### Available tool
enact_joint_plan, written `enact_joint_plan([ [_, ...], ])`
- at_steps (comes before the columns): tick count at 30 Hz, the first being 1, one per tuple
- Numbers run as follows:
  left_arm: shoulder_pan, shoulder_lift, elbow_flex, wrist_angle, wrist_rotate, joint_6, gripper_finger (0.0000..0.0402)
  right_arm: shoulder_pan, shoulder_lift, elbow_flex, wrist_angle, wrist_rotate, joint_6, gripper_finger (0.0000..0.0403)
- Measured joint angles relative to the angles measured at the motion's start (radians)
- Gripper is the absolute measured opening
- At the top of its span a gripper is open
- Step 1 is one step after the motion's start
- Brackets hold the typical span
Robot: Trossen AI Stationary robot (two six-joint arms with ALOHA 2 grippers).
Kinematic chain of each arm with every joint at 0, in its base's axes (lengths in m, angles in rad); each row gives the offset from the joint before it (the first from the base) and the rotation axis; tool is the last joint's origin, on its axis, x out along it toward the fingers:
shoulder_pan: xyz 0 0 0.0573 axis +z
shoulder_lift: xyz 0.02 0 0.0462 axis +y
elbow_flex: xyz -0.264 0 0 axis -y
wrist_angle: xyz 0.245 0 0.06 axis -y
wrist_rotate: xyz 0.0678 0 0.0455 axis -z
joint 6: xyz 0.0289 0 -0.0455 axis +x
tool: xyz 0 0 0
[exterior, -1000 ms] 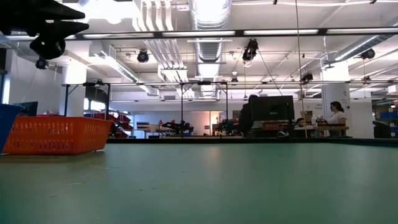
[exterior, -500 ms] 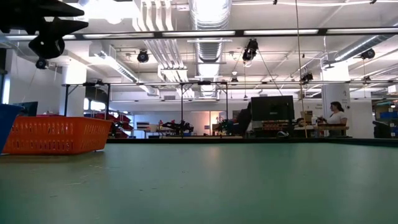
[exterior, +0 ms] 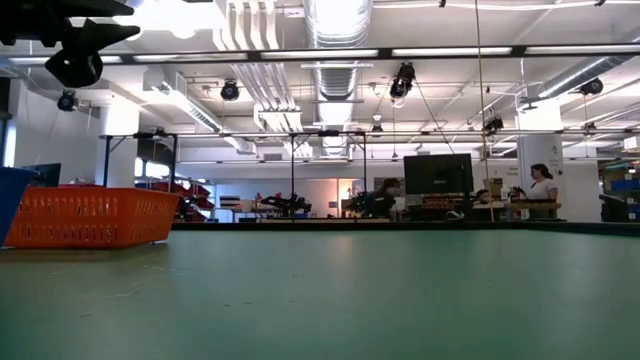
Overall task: Sort Halloween decoration
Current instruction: Return to Home Position
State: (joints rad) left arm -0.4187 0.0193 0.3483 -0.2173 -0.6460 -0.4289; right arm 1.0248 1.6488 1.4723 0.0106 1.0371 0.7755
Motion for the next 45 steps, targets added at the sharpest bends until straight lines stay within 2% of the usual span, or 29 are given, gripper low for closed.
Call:
enact_joint_plan([
  [2, 0.000, 0.000, 0.001, 0.000, 0.000, 0.001, 0.0094, -0.027, 0.011, -0.001, 0.199, -0.210, -0.320, 0.0073],
  [4, 0.000, 0.000, 0.001, -0.001, 0.000, 0.001, 0.0094, -0.051, 0.012, -0.002, 0.318, -0.501, -0.579, 0.0073],
  [6, 0.000, 0.000, 0.001, -0.004, 0.000, 0.001, 0.0094, -0.062, -0.002, -0.002, 0.334, -0.759, -0.743, 0.0073],
  [8, 0.000, 0.000, 0.001, -0.009, 0.000, 0.001, 0.0094, -0.062, -0.022, -0.002, 0.291, -0.881, -0.825, 0.0073],
  [16, 0.000, 0.000, 0.001, -0.009, 0.001, 0.001, 0.0094, -0.065, -0.147, -0.014, -0.110, -0.818, -0.805, 0.0073],
  [20, 0.000, 0.000, 0.001, -0.008, 0.001, 0.001, 0.0094, -0.070, -0.275, -0.076, -0.149, -0.808, -0.814, 0.0073],
  [24, 0.000, 0.000, 0.001, -0.009, 0.000, 0.010, 0.0094, -0.070, -0.446, -0.247, -0.139, -0.808, -0.813, 0.0073],
  [30, 0.000, 0.000, 0.001, -0.008, 0.000, 0.016, 0.0094, -0.070, -0.731, -0.591, 0.071, -0.808, -0.813, 0.0073],
  [36, 0.000, 0.000, 0.001, -0.009, 0.000, 0.016, 0.0094, -0.070, -0.964, -0.929, 0.271, -0.809, -0.813, 0.0073],
  [41, 0.000, 0.000, 0.001, -0.010, -0.001, 0.038, 0.0094, -0.070, -1.099, -1.169, 0.488, -0.869, -0.813, 0.0073],
  [45, 0.000, 0.000, 0.001, -0.023, -0.002, 0.084, 0.0094, -0.070, -1.159, -1.304, 0.617, -0.932, -0.819, 0.0073],
])
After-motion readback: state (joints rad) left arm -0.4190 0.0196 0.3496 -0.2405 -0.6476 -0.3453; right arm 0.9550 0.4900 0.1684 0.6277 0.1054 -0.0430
